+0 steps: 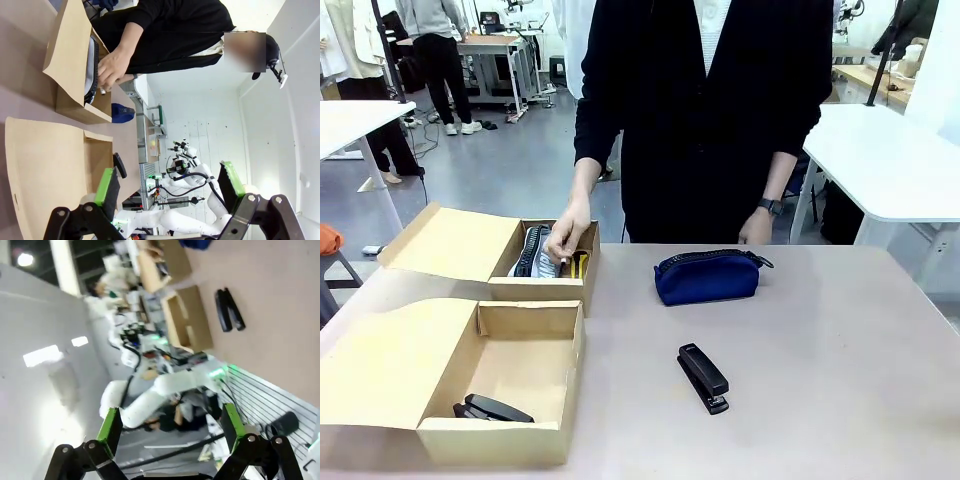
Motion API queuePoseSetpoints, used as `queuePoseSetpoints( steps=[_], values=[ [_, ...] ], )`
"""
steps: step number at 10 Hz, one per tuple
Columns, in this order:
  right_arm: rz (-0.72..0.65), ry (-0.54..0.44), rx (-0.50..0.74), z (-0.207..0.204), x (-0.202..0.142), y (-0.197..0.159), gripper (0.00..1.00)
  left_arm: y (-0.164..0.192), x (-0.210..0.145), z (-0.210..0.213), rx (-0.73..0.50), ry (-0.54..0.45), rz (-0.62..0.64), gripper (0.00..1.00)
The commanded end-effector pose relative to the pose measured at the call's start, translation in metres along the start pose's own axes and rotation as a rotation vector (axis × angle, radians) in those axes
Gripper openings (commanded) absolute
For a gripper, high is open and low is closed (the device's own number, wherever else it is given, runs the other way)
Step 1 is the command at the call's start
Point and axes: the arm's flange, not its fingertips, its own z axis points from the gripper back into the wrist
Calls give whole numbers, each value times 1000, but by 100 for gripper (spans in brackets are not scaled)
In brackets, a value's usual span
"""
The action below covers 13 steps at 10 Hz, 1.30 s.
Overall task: Place items inside the box.
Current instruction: Pick up a Pencil pouch or Stapler and place it inside the Mailer Box closest to the robot.
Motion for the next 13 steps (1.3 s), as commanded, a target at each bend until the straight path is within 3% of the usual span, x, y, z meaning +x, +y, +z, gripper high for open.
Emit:
queuePoseSetpoints(
  steps=[1,2,13],
  values=[
    [30,-67,91,-11,10,-33,100,0,-2,0,-7,5,-21,100],
    [0,0,0,0,0,0,100,0,-2,0,-7,5,-21,100],
    [0,0,0,0,0,0,100,0,-2,0,-7,5,-21,100]
  ],
)
